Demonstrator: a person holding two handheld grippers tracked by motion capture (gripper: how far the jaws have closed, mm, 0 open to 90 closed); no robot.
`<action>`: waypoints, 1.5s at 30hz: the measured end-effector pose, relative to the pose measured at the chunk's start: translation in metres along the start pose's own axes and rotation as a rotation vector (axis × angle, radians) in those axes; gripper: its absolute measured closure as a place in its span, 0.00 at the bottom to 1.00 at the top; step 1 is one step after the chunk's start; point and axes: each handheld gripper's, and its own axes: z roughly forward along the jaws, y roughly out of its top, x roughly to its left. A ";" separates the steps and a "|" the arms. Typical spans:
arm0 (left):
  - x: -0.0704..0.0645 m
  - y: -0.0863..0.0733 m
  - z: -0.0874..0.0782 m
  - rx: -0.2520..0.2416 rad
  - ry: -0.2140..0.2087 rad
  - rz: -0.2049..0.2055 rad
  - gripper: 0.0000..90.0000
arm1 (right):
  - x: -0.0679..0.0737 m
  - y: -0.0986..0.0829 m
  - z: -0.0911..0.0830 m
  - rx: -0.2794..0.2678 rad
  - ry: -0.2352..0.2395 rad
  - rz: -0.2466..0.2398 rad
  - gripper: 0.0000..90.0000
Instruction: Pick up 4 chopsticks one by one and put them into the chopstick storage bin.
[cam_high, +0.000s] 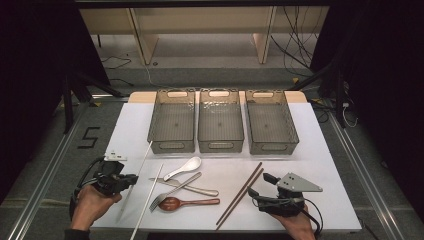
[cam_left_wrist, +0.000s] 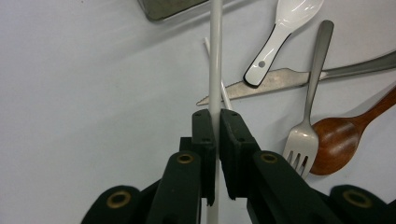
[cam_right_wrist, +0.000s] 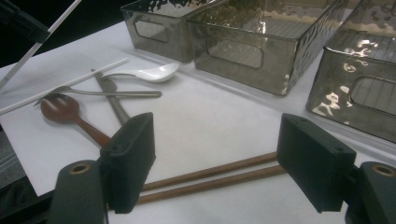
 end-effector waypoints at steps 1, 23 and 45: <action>0.000 0.001 -0.001 -0.005 0.000 0.001 0.94 | 0.001 0.000 0.000 0.000 0.001 0.002 0.32; 0.009 0.063 -0.016 -0.125 -0.031 0.011 0.94 | -0.002 0.001 -0.004 -0.018 -0.009 0.012 0.32; 0.019 0.152 -0.010 -0.167 -0.046 0.024 0.94 | -0.005 0.001 -0.006 -0.022 -0.011 0.012 0.32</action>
